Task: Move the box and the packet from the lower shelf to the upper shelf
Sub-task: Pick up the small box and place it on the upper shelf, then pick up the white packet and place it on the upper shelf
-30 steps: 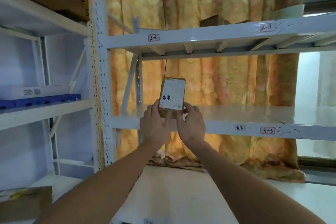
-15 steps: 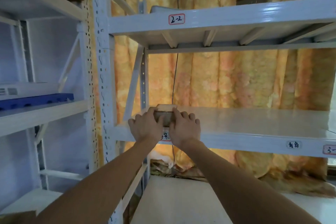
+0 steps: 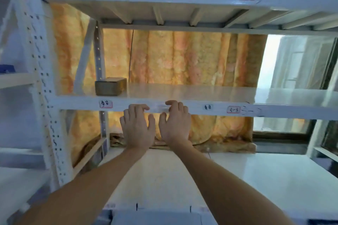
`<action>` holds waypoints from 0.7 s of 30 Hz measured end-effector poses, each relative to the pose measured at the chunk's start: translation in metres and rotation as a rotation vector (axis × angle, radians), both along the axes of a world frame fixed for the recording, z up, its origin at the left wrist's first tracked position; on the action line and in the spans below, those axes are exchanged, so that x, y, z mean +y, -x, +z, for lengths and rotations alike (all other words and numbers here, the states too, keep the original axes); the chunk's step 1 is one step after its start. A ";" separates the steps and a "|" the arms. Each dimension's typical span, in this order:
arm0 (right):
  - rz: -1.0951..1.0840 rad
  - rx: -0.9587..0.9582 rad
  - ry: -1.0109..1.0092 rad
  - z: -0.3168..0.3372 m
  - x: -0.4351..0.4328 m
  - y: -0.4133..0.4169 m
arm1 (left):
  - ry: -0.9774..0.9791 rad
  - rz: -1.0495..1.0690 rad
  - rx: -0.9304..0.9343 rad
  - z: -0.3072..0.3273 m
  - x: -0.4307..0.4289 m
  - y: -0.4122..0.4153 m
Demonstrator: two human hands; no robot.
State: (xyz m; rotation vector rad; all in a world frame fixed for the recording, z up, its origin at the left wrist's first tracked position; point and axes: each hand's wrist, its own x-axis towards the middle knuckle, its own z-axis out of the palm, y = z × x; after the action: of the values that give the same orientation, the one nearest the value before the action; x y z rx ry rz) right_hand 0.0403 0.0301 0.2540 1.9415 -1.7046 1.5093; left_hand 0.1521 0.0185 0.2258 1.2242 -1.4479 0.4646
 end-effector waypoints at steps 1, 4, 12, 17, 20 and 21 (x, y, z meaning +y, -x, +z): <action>-0.017 -0.020 -0.008 -0.012 0.012 0.023 | -0.015 -0.046 0.009 -0.014 0.012 0.023; -0.049 -0.028 -0.086 -0.053 0.046 0.097 | -0.105 -0.108 0.015 -0.056 0.041 0.088; -0.207 -0.025 -0.964 -0.160 0.076 0.255 | -0.694 -0.236 0.084 -0.140 0.061 0.195; -0.254 -0.035 -1.043 -0.213 0.041 0.274 | -1.103 -0.231 0.037 -0.198 0.011 0.215; -0.245 -0.066 -1.083 -0.250 -0.003 0.277 | -1.194 -0.243 0.007 -0.236 -0.031 0.226; -0.239 -0.087 -1.094 -0.260 -0.017 0.277 | -1.203 -0.240 -0.006 -0.248 -0.044 0.230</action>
State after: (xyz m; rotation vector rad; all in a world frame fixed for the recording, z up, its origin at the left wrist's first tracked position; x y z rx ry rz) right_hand -0.2365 0.0127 -0.0057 1.8706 -3.0532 0.5565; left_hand -0.0777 -0.0255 -0.0225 1.8918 -1.8976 -0.6965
